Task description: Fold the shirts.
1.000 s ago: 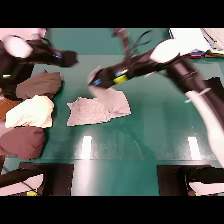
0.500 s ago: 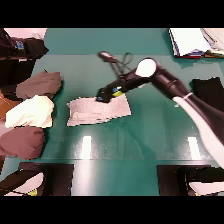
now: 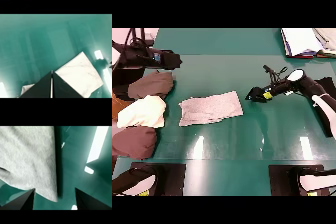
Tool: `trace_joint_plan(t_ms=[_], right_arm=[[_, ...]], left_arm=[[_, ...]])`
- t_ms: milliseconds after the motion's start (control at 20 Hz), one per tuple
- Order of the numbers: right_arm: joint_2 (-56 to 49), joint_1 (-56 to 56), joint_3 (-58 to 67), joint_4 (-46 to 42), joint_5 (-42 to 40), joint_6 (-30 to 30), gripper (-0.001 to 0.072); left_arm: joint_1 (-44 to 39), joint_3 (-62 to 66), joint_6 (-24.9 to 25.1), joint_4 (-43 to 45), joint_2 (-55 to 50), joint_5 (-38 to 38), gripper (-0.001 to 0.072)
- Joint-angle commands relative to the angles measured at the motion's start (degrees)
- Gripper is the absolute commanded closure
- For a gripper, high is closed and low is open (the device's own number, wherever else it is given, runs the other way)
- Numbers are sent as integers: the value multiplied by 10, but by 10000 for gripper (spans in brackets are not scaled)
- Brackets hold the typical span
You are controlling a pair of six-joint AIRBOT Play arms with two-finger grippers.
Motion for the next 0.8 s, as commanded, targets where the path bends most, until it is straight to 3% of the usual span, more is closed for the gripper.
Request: trace_joint_plan(t_ms=[0, 150, 300, 400, 500, 550, 750], right_arm=[[-61, 6, 22, 56, 8, -9, 139], [-123, 56, 84, 65, 25, -5, 142], [-180, 102, 139, 65, 50, 4, 253], [-198, 122, 163, 65, 57, 3, 390], [-198, 128, 179, 64, 55, 2, 642], [-196, 125, 190, 61, 57, 2, 694], [-145, 64, 230, 24, 59, 4, 698]], left_arm=[[-24, -2, 0, -1, -9, 11, 687], [-27, -2, 0, -5, -15, 16, 687], [-27, -2, 0, -11, -15, 16, 686], [-27, -2, 0, -15, -15, 16, 687], [-27, -2, 0, -27, -15, 14, 687], [-27, -2, 0, -36, -15, 15, 688], [-73, -2, 0, -31, -15, 21, 688]])
